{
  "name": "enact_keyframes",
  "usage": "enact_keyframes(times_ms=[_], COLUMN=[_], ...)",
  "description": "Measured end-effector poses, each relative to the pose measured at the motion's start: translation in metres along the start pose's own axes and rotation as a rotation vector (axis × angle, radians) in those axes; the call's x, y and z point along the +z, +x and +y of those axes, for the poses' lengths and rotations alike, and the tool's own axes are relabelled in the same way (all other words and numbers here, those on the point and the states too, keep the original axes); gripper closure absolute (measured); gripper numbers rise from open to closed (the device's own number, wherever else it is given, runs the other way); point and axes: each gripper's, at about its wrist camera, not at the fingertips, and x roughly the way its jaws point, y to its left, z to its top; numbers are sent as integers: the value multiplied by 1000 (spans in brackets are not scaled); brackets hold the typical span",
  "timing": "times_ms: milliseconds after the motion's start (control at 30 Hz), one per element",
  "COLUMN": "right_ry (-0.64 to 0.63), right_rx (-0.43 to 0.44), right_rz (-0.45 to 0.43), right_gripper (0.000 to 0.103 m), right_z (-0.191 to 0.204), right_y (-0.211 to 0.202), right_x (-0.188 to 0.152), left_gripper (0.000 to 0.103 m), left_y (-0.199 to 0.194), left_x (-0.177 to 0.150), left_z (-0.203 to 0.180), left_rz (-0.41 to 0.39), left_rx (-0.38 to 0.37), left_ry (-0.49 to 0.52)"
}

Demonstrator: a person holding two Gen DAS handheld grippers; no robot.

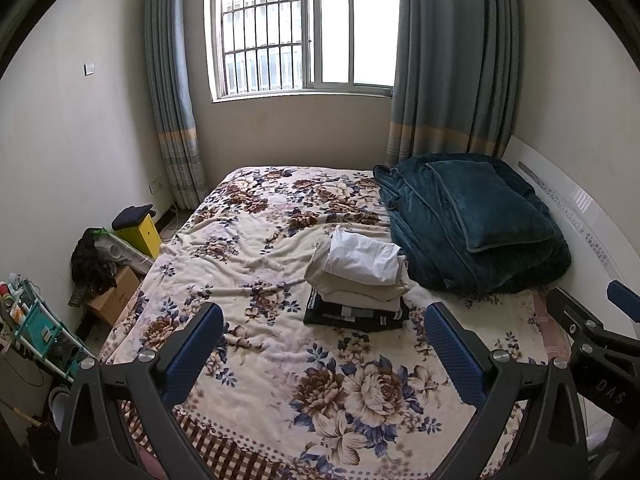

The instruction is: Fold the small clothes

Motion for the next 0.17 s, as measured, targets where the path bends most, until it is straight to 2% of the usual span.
enact_keyframes(times_ms=[167], right_ry=[3], right_rx=[-5], right_rz=[2], right_gripper=[0], right_z=[0], right_y=[0], right_x=[1], left_gripper=[0], left_y=[0], left_x=[1], left_z=[3], left_rz=[-3], left_rx=[-1], left_ry=[4])
